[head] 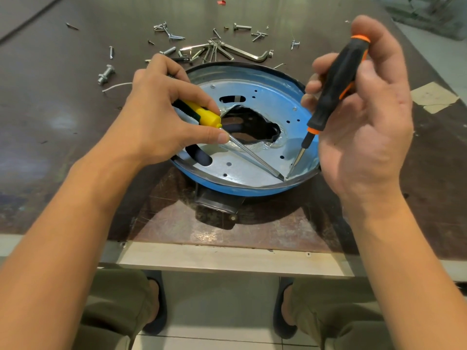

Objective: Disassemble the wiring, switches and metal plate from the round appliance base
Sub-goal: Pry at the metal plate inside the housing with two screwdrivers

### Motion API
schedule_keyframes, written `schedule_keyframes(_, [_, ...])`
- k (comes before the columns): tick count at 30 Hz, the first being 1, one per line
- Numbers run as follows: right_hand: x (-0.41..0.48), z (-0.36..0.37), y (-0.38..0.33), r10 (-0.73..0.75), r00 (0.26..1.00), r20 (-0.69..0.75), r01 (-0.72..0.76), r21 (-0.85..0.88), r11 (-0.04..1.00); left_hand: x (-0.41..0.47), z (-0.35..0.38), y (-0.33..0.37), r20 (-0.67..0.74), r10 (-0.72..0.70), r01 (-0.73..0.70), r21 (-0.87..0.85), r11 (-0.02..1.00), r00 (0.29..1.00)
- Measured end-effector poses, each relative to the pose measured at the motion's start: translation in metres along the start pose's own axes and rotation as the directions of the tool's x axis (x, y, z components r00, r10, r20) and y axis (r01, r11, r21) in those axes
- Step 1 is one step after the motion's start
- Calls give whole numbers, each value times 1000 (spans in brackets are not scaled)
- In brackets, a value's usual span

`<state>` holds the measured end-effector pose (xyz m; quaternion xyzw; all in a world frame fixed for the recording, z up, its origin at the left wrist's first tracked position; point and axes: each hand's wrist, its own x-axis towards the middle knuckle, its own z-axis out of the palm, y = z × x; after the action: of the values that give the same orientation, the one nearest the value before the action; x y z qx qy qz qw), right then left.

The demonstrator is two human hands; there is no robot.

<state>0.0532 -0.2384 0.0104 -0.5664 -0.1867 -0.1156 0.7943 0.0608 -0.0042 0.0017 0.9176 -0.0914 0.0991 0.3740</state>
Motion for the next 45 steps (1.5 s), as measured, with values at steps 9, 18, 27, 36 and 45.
schedule_keyframes(9, [0, 0, 1, -18, 1000, -9, 18, 0, 1000, 0, 0, 1, -2, -4, 4, -3, 1000, 1000])
schedule_keyframes(18, [-1, 2, 3, -69, 997, 27, 71, -110, 991, 0, 0, 0, -1, -8, 8, -10, 1000, 1000])
schedule_keyframes(27, [-1, 3, 3, -75, 997, -6, 75, -36, 997, 0, 0, 0, 4, -4, 4, -10, 1000, 1000])
schedule_keyframes(36, [-1, -1, 2, -11, 999, -42, 14, 81, 997, 0, 0, 1, 8, -8, 8, 2, 1000, 1000])
schedule_keyframes(45, [-1, -2, 4, -79, 997, -8, 79, 32, 996, 0, -1, 2, 6, -3, 3, -11, 1000, 1000])
